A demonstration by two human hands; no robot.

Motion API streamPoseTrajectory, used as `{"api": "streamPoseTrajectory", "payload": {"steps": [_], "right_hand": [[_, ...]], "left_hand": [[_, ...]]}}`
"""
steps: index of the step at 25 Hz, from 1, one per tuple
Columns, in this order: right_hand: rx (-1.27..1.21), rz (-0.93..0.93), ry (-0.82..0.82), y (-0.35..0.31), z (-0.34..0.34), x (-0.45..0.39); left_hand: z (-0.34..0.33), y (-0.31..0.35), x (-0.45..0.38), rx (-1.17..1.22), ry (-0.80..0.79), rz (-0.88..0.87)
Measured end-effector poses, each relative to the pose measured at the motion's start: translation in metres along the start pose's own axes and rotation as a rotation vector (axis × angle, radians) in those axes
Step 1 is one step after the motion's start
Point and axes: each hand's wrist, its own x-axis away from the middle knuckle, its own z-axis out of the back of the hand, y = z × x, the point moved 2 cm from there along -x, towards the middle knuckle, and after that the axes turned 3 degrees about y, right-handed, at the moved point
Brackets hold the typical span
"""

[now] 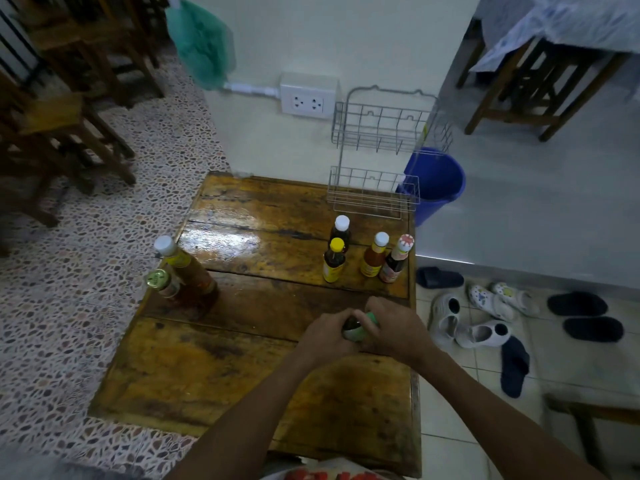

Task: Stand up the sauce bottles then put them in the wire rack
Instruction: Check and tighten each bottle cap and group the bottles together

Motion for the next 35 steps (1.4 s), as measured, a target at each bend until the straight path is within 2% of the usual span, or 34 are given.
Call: {"api": "streamPoseTrajectory", "payload": {"steps": [3,9,11,13,14,15,17,19,20,21,22,23,25,27,29,33,35], "right_hand": [[0.009,-0.023,0.048,-0.008,0.004,-0.011],[-0.095,-0.168,-0.090,-0.034,-0.018,-0.012],[0.046,-0.134,-0.158,-0.045,-0.022,-0.011],[0.214,-0.025,-0.274,-0.057,-0.030,-0.011],[0.239,-0.036,-0.352,-0.063,-0.035,-0.010],[0.229,-0.074,-0.372,-0.069,-0.040,-0.010],[0.016,-0.372,-0.347,-0.076,-0.048,-0.015],[-0.186,-0.586,-0.405,-0.087,-0.060,-0.018],[-0.198,-0.605,-0.430,-0.095,-0.061,-0.020],[-0.098,-0.503,-0.433,-0.104,-0.060,-0.022],[0.002,-0.394,-0.397,-0.112,-0.058,-0.024],[0.075,-0.262,-0.288,-0.118,-0.058,-0.025],[-0.011,-0.119,-0.077,-0.132,-0.050,-0.028],[-0.011,0.010,0.028,-0.140,-0.048,-0.035],[-0.019,0.033,0.059,-0.148,-0.052,-0.040],[-0.146,-0.226,0.048,-0.158,-0.071,-0.052],[-0.122,-0.329,-0.084,-0.167,-0.081,-0.054]], "left_hand": [[0.008,0.006,0.011,-0.107,0.082,0.020],[0.013,-0.006,0.039,-0.302,0.281,0.103],[0.013,-0.011,0.048,-0.390,0.353,0.101],[0.016,-0.014,0.056,-0.479,0.414,0.091],[0.018,-0.016,0.059,-0.524,0.435,0.090],[0.022,-0.019,0.064,-0.570,0.444,0.097],[0.029,-0.025,0.073,-0.660,0.451,0.082],[0.037,-0.033,0.083,-0.746,0.423,0.025],[0.043,-0.039,0.087,-0.777,0.415,0.011],[0.051,-0.045,0.088,-0.764,0.402,0.000],[0.059,-0.054,0.088,-0.690,0.362,0.000],[0.069,-0.060,0.087,-0.530,0.271,0.010],[0.089,-0.073,0.086,-0.101,0.055,0.048],[0.106,-0.080,0.090,0.084,-0.074,0.033],[0.117,-0.085,0.091,-0.004,-0.073,0.034],[0.120,-0.093,0.097,-0.430,0.206,0.019],[0.115,-0.099,0.104,-0.555,0.319,-0.012]]}}
